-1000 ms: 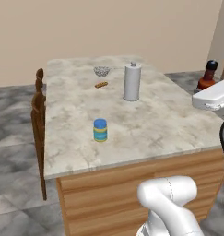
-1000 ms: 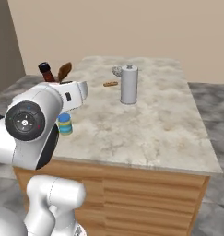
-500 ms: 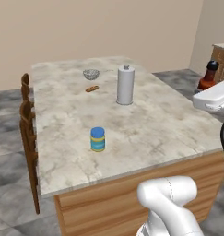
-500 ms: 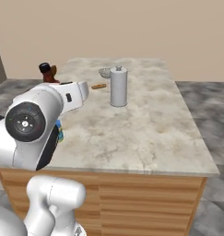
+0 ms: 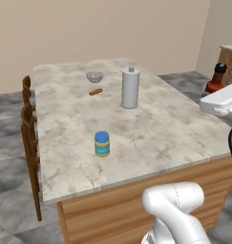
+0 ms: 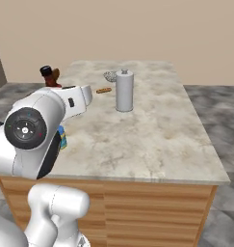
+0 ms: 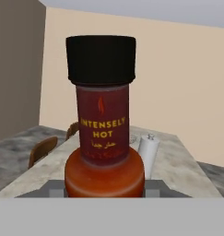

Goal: Move the mayonnaise and condiment bottle from the cabinet to the dining counter.

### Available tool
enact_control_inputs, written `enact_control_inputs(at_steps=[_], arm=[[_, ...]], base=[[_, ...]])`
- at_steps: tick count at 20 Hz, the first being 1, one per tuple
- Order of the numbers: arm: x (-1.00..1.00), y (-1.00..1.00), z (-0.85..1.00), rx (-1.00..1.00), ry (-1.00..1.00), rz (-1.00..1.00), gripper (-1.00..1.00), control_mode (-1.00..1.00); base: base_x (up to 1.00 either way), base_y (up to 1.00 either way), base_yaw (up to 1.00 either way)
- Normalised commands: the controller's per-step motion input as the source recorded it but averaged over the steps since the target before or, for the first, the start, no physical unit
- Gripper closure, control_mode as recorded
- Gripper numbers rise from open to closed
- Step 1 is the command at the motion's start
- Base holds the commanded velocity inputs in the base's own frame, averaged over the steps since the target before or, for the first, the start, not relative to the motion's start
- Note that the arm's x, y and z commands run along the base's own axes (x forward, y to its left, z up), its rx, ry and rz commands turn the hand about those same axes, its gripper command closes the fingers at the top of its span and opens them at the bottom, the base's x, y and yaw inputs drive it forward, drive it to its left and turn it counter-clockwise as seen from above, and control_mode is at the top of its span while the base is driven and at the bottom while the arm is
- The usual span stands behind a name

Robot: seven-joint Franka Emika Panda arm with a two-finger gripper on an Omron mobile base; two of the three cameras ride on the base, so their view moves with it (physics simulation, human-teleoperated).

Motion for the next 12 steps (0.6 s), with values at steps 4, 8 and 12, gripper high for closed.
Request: enact_control_inputs(at_steps=[4, 8, 12], arm=[[0.00, 0.00, 0.00, 0.00, 0.00, 0.00, 1.00, 1.00], [0.33, 0.07, -0.23, 0.00, 0.04, 0.03, 1.00, -1.00], [0.47, 0.13, -0.32, 0.00, 0.07, 0.12, 1.00, -1.00]], base=[[0.00, 0.00, 0.00], [0.00, 0.00, 0.00], [0.00, 0.00, 0.00]])
